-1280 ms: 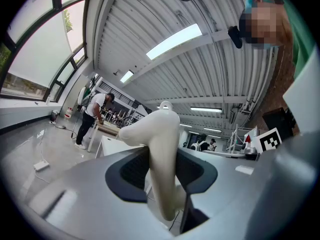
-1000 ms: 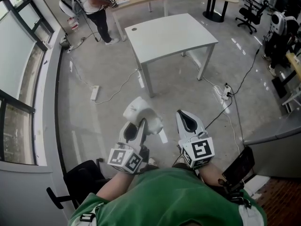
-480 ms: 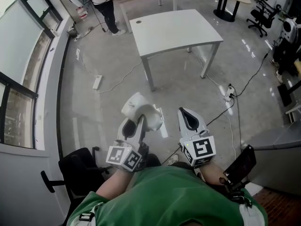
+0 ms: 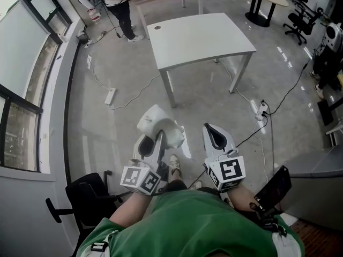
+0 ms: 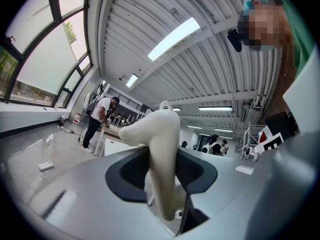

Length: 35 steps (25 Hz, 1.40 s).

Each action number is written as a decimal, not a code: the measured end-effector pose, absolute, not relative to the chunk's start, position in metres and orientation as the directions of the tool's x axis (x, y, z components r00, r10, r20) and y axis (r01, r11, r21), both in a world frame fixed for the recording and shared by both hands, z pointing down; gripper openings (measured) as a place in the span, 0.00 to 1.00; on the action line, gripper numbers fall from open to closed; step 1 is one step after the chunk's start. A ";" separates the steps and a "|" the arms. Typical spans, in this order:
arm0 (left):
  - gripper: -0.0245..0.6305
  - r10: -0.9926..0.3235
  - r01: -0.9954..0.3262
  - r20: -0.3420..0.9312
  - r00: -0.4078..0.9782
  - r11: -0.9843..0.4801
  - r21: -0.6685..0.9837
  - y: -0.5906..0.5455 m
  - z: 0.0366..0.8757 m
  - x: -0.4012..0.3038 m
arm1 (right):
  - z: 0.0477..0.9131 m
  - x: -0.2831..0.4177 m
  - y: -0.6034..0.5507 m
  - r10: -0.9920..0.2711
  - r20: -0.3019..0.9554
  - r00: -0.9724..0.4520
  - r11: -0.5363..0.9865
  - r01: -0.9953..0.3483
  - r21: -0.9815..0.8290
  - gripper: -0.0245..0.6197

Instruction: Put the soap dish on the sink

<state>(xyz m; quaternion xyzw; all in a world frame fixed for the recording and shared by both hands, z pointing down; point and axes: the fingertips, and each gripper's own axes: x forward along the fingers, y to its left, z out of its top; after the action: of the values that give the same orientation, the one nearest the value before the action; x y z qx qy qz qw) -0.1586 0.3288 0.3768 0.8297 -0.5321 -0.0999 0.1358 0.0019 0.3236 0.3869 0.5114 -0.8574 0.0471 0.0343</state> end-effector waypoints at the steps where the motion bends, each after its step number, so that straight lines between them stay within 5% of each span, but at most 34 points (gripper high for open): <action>1: 0.27 -0.909 -0.854 -0.024 0.416 -0.399 0.333 0.324 0.377 -0.159 | 0.387 0.002 0.320 -0.875 0.108 -0.472 0.470 -0.882 -0.044 0.04; 35: 0.27 -0.870 -0.796 -0.053 0.489 -0.471 0.380 0.104 0.380 -0.261 | 0.380 -0.104 0.107 -0.914 0.115 -0.390 0.394 -0.919 0.012 0.04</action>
<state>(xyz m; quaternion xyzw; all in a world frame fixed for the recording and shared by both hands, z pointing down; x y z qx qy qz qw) -0.2612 0.1044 0.3805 0.8491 -0.4907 -0.1204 0.1543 -0.1044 0.1074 0.3795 0.5499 -0.8332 0.0268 0.0516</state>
